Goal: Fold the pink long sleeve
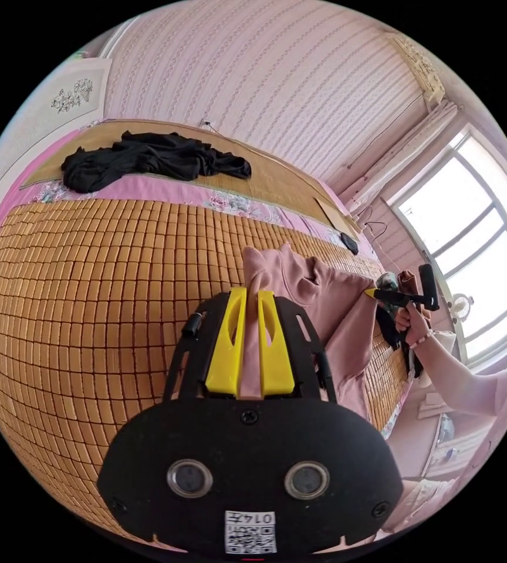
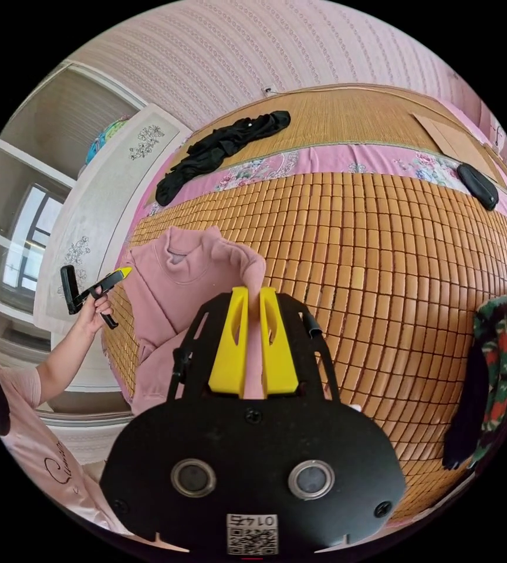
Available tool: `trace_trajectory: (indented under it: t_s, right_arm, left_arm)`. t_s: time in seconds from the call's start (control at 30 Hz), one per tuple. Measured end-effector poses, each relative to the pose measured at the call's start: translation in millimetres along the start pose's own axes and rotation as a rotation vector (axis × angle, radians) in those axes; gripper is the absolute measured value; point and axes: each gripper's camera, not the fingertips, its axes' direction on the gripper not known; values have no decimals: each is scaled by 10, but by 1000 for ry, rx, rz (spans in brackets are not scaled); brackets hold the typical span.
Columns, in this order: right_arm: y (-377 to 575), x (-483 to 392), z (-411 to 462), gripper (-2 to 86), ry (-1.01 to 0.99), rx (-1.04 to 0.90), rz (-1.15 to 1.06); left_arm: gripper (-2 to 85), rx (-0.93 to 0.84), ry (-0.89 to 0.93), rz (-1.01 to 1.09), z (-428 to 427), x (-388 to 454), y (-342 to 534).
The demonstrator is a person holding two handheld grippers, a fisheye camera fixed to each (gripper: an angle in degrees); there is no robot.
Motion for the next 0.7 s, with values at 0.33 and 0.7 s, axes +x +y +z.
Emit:
trace_trajectory:
  t_s: [0.33,0.7]
  right_arm:
    - [1584,-347,-445,52,-288,-223,-261]
    - [2982,-360,388,7,-102,-668,108]
  left_arm:
    - [36,-129,157,-63,-1061,36,1683]
    - [-9,-424,-224,-195,-1152,466,3281]
